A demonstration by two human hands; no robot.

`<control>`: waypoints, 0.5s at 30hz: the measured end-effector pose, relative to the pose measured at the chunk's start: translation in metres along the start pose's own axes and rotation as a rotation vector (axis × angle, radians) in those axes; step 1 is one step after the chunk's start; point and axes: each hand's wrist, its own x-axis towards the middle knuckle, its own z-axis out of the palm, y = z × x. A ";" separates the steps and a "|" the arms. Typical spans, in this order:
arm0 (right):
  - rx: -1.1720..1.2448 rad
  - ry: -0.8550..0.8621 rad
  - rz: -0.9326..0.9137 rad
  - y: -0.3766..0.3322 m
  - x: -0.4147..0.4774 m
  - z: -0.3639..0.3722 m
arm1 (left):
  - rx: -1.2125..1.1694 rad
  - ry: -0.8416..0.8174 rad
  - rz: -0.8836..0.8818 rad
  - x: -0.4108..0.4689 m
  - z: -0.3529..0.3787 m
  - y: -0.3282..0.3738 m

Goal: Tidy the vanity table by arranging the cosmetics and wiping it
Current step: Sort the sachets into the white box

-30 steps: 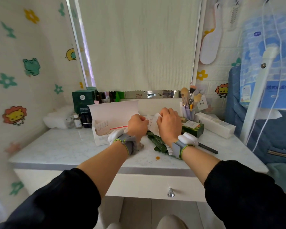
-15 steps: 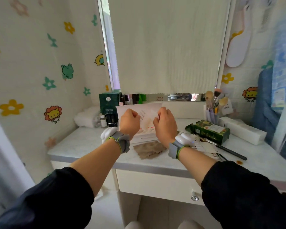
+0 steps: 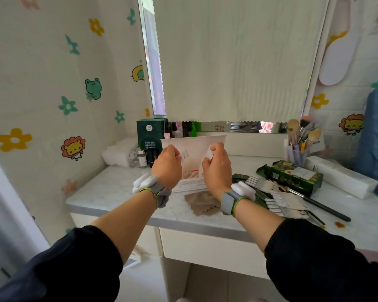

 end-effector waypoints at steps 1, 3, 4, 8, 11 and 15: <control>0.004 0.006 0.001 0.001 0.000 0.000 | 0.032 0.004 0.005 0.000 0.000 0.000; 0.009 0.017 0.005 0.004 0.001 0.003 | 0.082 -0.002 0.016 0.000 0.003 -0.001; 0.012 0.021 0.009 0.005 0.001 0.004 | 0.102 -0.007 0.021 0.000 0.004 -0.001; 0.019 0.025 0.019 0.008 0.002 0.009 | 0.147 0.000 0.071 0.000 0.007 -0.005; 0.020 0.024 0.032 0.009 0.002 0.011 | 0.175 0.001 0.125 0.000 0.009 -0.008; 0.030 0.026 0.040 0.011 0.002 0.011 | 0.216 0.008 0.193 0.000 0.010 -0.010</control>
